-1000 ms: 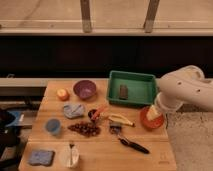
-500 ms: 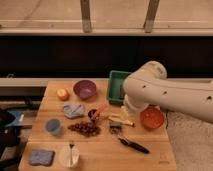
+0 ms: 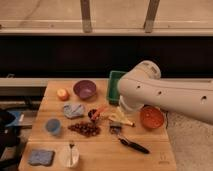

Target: Place fork in plastic cup

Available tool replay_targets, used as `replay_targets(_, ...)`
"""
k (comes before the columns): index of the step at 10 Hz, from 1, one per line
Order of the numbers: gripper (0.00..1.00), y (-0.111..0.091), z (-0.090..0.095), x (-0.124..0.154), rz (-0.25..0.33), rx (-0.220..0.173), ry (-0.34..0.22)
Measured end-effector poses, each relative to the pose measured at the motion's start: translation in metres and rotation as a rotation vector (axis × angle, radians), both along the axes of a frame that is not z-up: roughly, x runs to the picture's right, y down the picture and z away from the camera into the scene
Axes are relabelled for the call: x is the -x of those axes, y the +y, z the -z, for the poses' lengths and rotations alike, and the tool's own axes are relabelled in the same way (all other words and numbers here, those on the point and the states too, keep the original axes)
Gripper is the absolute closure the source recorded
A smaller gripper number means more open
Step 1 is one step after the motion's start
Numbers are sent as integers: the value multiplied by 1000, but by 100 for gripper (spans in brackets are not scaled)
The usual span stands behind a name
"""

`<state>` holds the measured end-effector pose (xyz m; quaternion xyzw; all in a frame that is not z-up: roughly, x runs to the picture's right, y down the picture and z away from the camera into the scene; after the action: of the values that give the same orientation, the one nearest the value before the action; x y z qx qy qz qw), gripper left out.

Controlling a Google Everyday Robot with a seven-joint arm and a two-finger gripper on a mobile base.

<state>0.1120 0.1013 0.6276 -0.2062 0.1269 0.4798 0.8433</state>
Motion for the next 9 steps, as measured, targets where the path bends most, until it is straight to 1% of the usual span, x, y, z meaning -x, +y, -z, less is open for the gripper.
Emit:
replay_targets(3,29,-1,0,0,-2,0,-1)
replay_targets(4,29,-1,-3,0,2,7,-2)
replay_targets(6,29,-5,-11,23,26,21,-33)
replay_targets(9,29,-13,-29,76,104,48,-80)
